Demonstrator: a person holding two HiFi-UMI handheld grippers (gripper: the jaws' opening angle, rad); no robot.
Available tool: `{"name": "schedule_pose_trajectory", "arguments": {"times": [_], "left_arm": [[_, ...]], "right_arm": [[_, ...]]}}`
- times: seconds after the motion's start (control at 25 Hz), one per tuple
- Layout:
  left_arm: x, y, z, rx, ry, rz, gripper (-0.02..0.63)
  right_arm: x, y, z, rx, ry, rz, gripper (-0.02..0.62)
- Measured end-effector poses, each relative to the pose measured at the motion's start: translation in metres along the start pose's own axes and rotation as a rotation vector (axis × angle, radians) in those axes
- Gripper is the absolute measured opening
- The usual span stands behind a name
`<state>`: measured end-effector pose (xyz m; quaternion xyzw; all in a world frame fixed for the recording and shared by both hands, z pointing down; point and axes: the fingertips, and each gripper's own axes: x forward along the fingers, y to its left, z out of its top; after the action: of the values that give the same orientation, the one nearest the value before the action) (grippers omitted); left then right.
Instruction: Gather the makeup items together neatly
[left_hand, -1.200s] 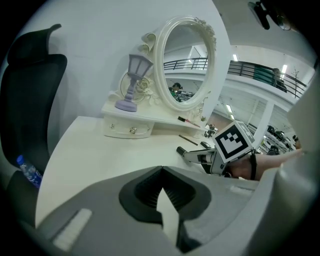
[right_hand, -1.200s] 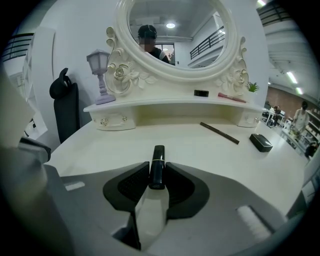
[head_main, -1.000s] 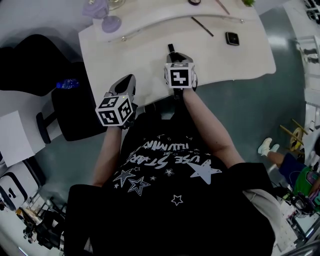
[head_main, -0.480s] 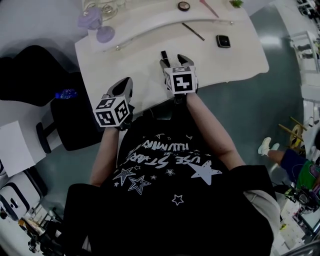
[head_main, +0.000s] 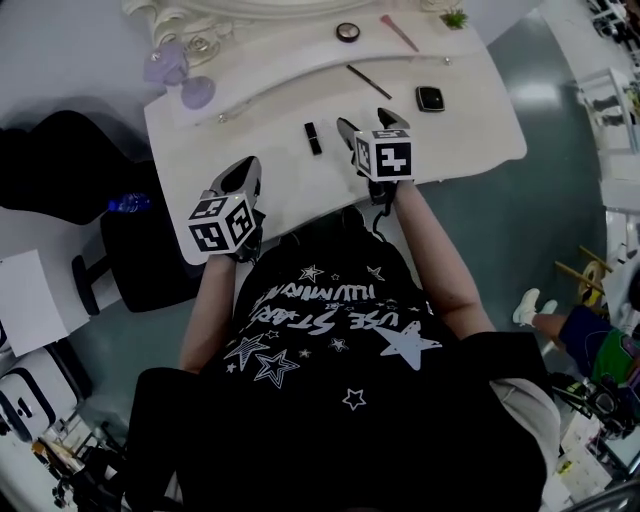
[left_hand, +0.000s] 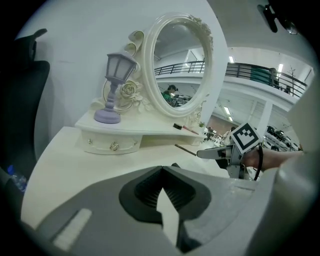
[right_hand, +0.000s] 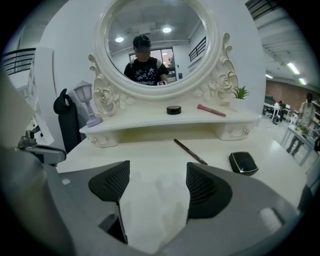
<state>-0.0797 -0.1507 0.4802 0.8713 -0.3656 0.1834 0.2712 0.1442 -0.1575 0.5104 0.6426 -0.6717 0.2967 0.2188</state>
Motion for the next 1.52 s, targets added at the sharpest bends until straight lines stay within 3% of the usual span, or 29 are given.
{"name": "schedule_pose_trajectory", "arguments": {"times": [0.48,0.76,1.32,1.52], "left_arm": [[0.017,-0.013,0.008,-0.056,-0.055,0.134,0.0],[0.022,-0.019,0.001,-0.103,-0.062,0.223,0.0],[0.025,-0.026,-0.017,-0.214,-0.094,0.336,0.0],[0.021,-0.026,-0.023,-0.234,-0.092,0.36,0.0]], "right_arm": [[0.029,-0.06,0.018,-0.143,0.085,0.084,0.357],[0.054,-0.073,0.016,-0.201,0.169,0.149,0.262],[0.099,-0.082,0.022,-0.315,0.249,0.192,0.183],[0.102,-0.085,0.021,-0.31,0.266,0.184,0.15]]}}
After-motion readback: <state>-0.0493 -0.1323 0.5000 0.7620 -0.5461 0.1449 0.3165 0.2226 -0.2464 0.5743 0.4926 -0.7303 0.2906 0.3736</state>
